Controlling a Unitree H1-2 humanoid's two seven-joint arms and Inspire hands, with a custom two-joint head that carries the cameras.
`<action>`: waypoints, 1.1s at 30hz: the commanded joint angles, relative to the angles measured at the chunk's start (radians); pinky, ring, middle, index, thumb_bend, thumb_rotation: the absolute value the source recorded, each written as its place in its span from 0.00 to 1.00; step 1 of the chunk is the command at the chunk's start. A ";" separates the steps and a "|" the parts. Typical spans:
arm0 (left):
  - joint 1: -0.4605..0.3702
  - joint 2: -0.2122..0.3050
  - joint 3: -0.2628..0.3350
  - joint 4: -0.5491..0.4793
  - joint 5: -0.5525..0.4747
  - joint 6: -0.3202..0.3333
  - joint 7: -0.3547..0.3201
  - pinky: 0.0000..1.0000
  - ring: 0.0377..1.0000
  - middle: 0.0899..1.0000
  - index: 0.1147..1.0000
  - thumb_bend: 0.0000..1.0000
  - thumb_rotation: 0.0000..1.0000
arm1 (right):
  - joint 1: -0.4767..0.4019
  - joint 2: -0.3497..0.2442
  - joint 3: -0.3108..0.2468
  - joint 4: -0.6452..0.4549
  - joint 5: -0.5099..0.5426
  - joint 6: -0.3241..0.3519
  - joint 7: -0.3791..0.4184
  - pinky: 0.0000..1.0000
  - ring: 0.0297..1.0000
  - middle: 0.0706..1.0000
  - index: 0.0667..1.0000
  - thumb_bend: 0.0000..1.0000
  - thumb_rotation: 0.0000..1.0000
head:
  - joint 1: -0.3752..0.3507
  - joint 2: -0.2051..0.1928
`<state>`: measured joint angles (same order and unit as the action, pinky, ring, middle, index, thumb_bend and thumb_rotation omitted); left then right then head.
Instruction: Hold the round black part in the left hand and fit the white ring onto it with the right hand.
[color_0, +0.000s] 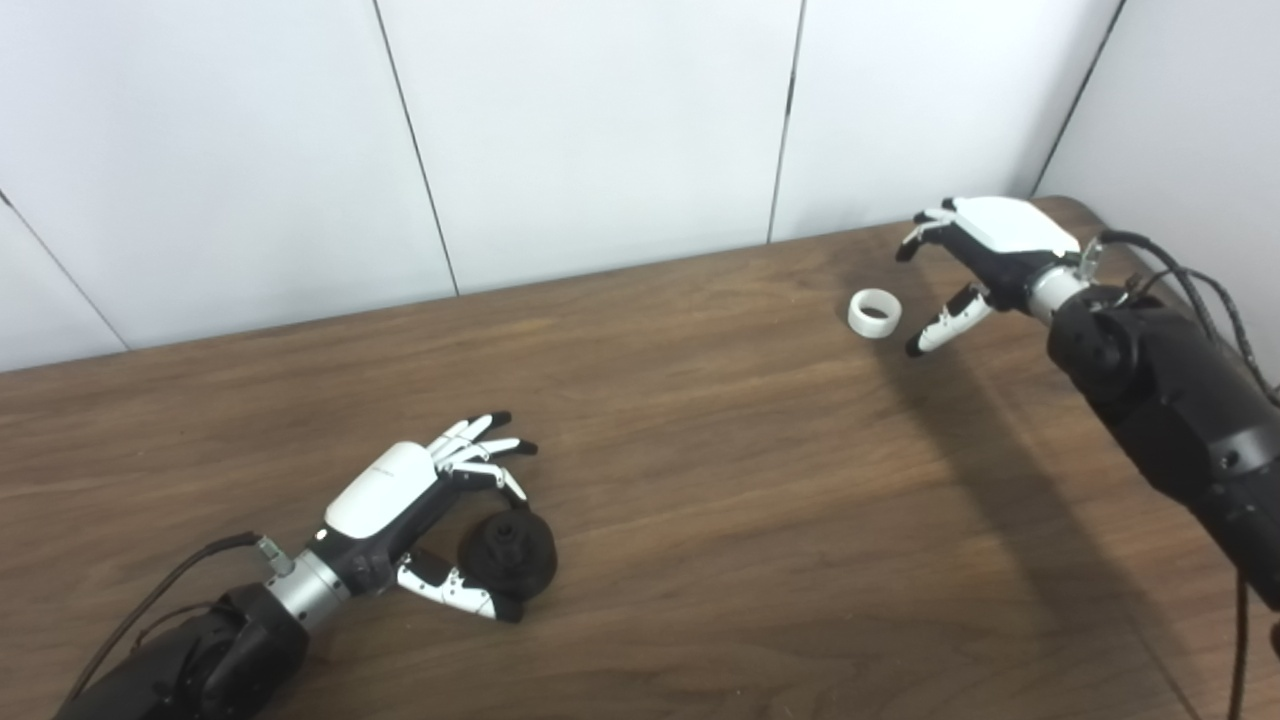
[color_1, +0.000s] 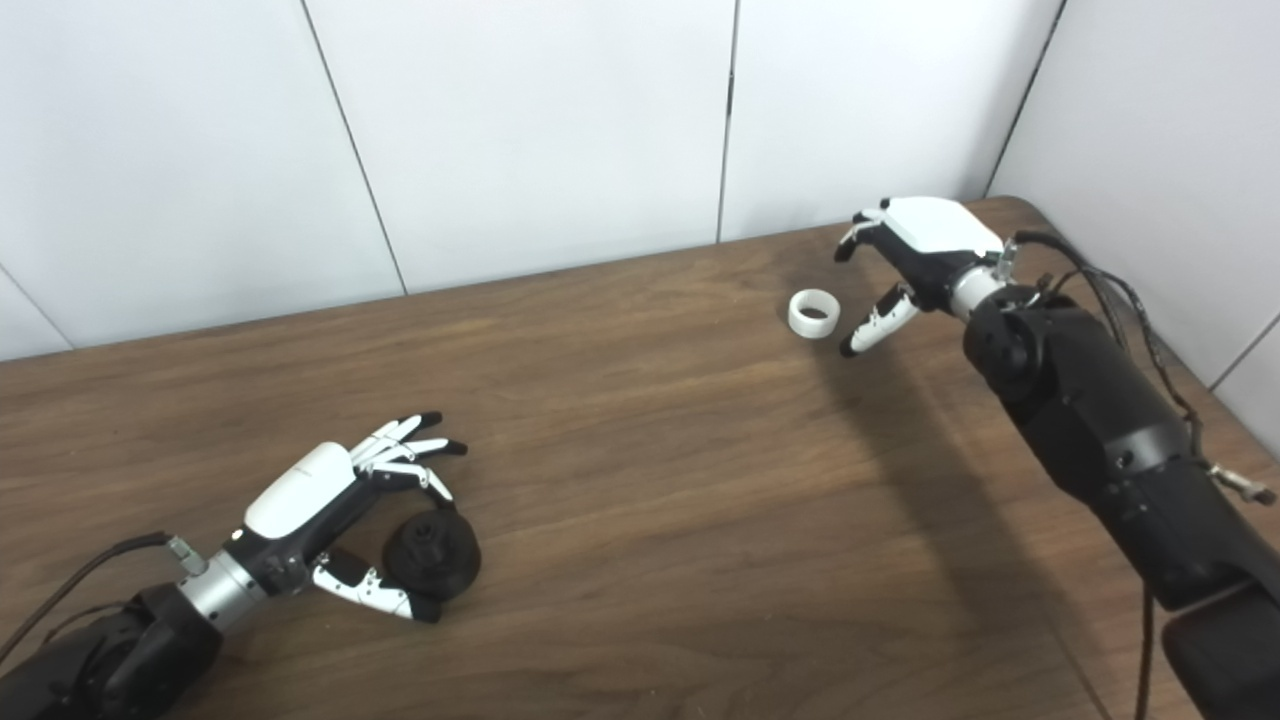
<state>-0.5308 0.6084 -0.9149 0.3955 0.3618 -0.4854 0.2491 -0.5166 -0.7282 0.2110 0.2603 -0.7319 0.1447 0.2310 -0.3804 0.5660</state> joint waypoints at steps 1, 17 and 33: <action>0.038 0.051 -0.043 0.041 0.043 0.015 -0.054 1.00 1.00 0.87 0.41 0.53 0.06 | -0.056 -0.019 -0.006 0.001 -0.019 -0.014 -0.030 1.00 1.00 0.93 0.73 0.82 0.29 | 0.001 -0.003; 0.053 0.047 -0.038 0.014 0.048 0.016 -0.068 1.00 1.00 0.87 0.41 0.53 0.06 | -0.140 -0.054 0.059 0.107 -0.056 -0.112 -0.003 1.00 1.00 0.93 0.73 0.94 0.25 | 0.007 -0.005; 0.066 0.045 -0.040 0.005 0.053 0.016 -0.061 1.00 1.00 0.87 0.41 0.53 0.06 | -0.186 -0.054 0.105 0.154 -0.082 -0.192 0.013 1.00 1.00 0.93 0.70 0.99 0.20 | 0.005 -0.002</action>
<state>-0.5113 0.6129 -0.9110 0.3821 0.3573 -0.4854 0.2614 -0.6373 -0.7534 0.3267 0.4241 -0.8112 -0.0287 0.2563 -0.3758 0.5630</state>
